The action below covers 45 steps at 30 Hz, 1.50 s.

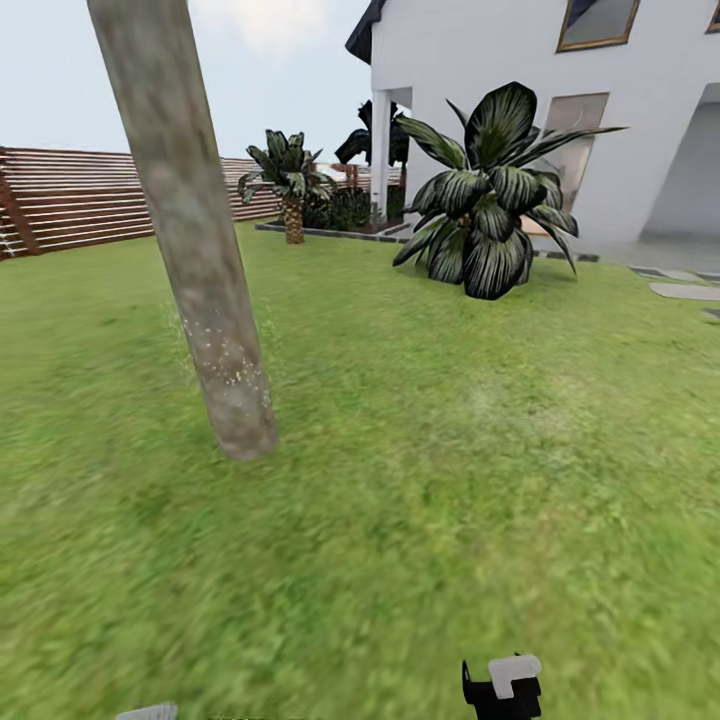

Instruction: In the garden, pick up the pesticide atomizer on the floor and spray pesticide onto both trees until each tree trunk is fully covered.

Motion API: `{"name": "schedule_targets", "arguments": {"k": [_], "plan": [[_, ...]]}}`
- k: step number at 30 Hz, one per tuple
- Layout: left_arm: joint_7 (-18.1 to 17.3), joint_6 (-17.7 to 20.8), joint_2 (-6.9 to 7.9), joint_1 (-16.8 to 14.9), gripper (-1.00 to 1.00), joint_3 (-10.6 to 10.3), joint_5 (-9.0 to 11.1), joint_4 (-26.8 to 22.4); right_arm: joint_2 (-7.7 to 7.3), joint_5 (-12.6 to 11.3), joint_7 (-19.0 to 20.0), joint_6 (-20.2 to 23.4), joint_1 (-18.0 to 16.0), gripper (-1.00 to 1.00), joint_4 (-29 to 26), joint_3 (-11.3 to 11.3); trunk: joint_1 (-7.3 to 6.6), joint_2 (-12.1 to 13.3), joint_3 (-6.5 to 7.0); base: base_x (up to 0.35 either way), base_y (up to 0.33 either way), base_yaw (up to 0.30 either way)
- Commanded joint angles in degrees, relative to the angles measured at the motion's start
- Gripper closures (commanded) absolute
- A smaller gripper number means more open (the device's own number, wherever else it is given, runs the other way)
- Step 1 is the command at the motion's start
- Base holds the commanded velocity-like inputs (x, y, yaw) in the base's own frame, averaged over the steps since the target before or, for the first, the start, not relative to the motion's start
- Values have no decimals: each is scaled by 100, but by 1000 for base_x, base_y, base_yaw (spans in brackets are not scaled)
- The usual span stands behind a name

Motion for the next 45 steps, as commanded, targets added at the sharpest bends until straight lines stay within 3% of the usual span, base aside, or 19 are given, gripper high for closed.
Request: {"name": "schedule_targets", "arguments": {"k": [1,9,31,45], "plan": [[33,-1,-5,-1,100,-5,-2,0,0,0,0,0,0,-100,0,0,0,0,6,-6,-271,219],[63,8,-8,1,100,-5,-3,3,0,0,-7,0,0,-100,0,0,0,0,48,-86,-236,219],[55,-1,23,-1,100,-4,2,7,-9,4,-9,0,0,-100,0,0,0,0,165,-4,-5,219],[55,5,27,-2,100,4,4,7,14,0,-9,0,0,-100,0,0,0,0,236,-231,-178,222]]}}
